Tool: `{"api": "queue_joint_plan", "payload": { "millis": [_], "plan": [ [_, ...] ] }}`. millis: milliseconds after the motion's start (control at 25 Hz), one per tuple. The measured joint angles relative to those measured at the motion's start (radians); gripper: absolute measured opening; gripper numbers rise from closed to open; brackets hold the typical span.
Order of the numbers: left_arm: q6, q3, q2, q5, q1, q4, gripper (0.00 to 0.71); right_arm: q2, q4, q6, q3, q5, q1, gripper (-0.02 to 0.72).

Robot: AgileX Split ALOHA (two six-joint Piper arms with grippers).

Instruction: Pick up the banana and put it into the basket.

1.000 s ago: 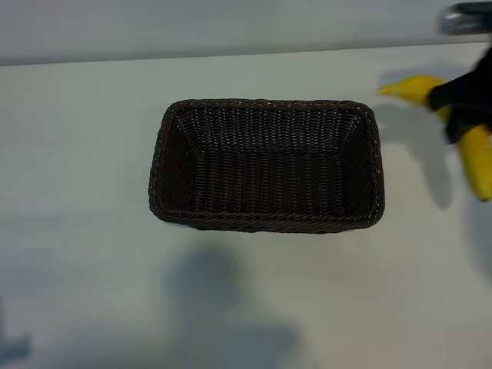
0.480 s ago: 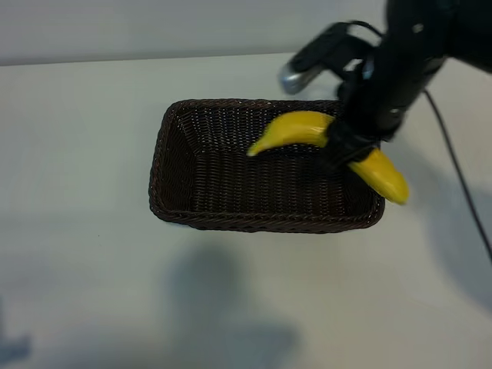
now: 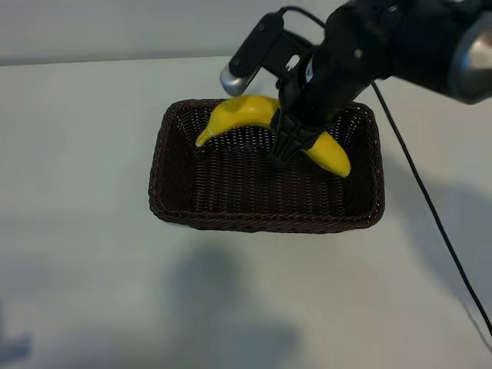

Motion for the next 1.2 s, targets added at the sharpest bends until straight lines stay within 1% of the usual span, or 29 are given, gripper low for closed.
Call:
{"api": "queue_joint_plan", "payload": {
  "millis": [240, 560, 600, 640, 800, 840, 880, 960, 1080, 1200],
  "plan": [
    [0.0, 0.0, 0.0, 0.0, 0.0, 0.0, 0.56, 0.108, 0.0, 0.001, 0.0, -0.051, 0.0, 0.417],
    [0.0, 0.0, 0.0, 0.0, 0.0, 0.0, 0.56, 0.131, 0.001, 0.003, 0.0, -0.076, 0.0, 0.424],
    [0.0, 0.0, 0.0, 0.0, 0.0, 0.0, 0.56, 0.131, 0.001, 0.003, 0.0, -0.077, 0.0, 0.439],
    [0.0, 0.0, 0.0, 0.0, 0.0, 0.0, 0.56, 0.131, 0.001, 0.003, 0.0, -0.082, 0.0, 0.471],
    [0.0, 0.0, 0.0, 0.0, 0.0, 0.0, 0.56, 0.131, 0.001, 0.004, 0.0, -0.095, 0.0, 0.639],
    [0.0, 0.0, 0.0, 0.0, 0.0, 0.0, 0.56, 0.13, 0.001, 0.005, 0.0, -0.095, 0.0, 0.669],
    [0.0, 0.0, 0.0, 0.0, 0.0, 0.0, 0.56, 0.129, 0.001, 0.005, -0.001, -0.092, 0.0, 0.684],
    [0.0, 0.0, 0.0, 0.0, 0.0, 0.0, 0.56, 0.128, 0.003, 0.011, -0.02, -0.06, 0.0, 0.696],
    [0.001, 0.0, 0.0, 0.0, 0.0, 0.0, 0.56, 0.128, 0.006, 0.044, -0.086, 0.027, 0.0, 0.695],
    [0.001, 0.0, 0.0, 0.0, 0.0, 0.0, 0.56, 0.128, 0.004, 0.059, -0.18, 0.12, 0.0, 0.675]
  ]
}}
